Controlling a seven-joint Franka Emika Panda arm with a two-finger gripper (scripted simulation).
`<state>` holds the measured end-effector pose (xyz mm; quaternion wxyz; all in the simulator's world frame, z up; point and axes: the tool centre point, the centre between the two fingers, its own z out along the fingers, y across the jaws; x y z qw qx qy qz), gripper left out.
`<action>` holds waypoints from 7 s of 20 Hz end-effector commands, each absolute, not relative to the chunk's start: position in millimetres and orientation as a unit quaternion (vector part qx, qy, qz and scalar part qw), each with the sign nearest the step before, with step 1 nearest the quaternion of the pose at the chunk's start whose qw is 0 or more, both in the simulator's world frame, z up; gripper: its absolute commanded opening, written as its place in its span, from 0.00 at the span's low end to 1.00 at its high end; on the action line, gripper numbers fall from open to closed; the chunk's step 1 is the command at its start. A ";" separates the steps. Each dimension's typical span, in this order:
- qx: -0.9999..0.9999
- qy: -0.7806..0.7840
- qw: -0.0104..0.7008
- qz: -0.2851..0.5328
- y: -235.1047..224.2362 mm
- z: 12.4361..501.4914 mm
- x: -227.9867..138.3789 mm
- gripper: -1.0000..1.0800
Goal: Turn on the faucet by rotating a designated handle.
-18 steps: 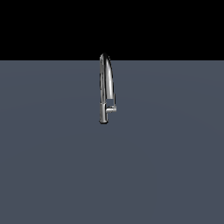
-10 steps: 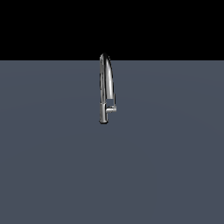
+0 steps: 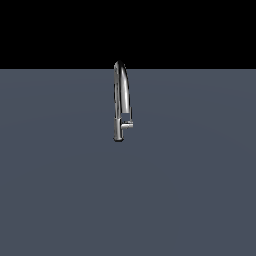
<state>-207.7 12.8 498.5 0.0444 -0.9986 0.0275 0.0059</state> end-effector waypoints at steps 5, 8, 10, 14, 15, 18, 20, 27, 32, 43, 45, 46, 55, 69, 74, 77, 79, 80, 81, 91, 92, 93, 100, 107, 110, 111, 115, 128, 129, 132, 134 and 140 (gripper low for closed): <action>-0.994 0.060 0.075 0.046 14.1 490.5 -173.8 0.00; -0.991 0.077 0.091 0.067 14.1 485.5 -156.5 0.00; -0.988 0.088 0.102 0.081 14.0 481.7 -145.1 0.00; -0.980 0.110 0.123 0.109 13.1 473.0 -122.2 0.00; -0.978 0.116 0.128 0.116 12.8 470.6 -116.5 0.00; -0.971 0.133 0.145 0.138 11.7 462.9 -99.5 0.00; -0.965 0.144 0.156 0.152 10.8 457.3 -88.4 0.00; -0.943 0.183 0.194 0.202 6.7 434.8 -50.6 0.00; -0.922 0.210 0.221 0.237 3.1 415.9 -25.0 0.00; -0.866 0.270 0.280 0.315 -5.6 365.9 25.9 0.00; -0.853 0.280 0.291 0.329 -7.2 355.6 34.3 0.00; -0.847 0.286 0.296 0.336 -7.9 350.3 38.4 0.00; -0.782 0.333 0.344 0.399 -13.8 297.9 71.6 0.00; -0.648 0.407 0.414 0.493 -14.6 198.3 108.8 0.00; -0.602 0.427 0.432 0.518 -11.4 166.0 115.2 0.00; -0.579 0.436 0.440 0.530 -8.9 150.3 117.4 0.00; -0.567 0.441 0.444 0.535 -7.3 141.8 118.4 0.00; -0.562 0.443 0.446 0.538 -6.6 138.3 118.8 0.00; -0.557 0.444 0.448 0.540 -6.0 135.2 119.1 0.00; -0.547 0.448 0.451 0.544 -3.5 127.7 119.5 0.00; -0.547 0.448 0.451 0.544 -3.7 127.8 119.4 0.00; -0.547 0.448 0.451 0.544 -3.9 128.0 118.3 0.00; -0.547 0.448 0.451 0.544 -5.5 130.2 109.8 0.00; -0.547 0.448 0.451 0.544 -7.3 132.7 99.9 0.00; -0.547 0.448 0.451 0.544 -8.2 133.9 95.2 0.00; -0.547 0.448 0.451 0.544 -8.5 134.3 93.5 0.00; -0.547 0.448 0.451 0.544 -9.8 136.1 86.8 0.00; -0.548 0.446 0.451 0.546 -7.9 132.7 66.6 0.00; -0.548 0.446 0.451 0.546 -8.6 131.5 64.0 0.00; -0.547 0.446 0.451 0.546 -11.3 127.5 55.9 0.00; -0.547 0.447 0.451 0.546 -13.3 124.7 50.3 0.00; -0.547 0.448 0.451 0.545 -19.4 115.9 32.6 0.00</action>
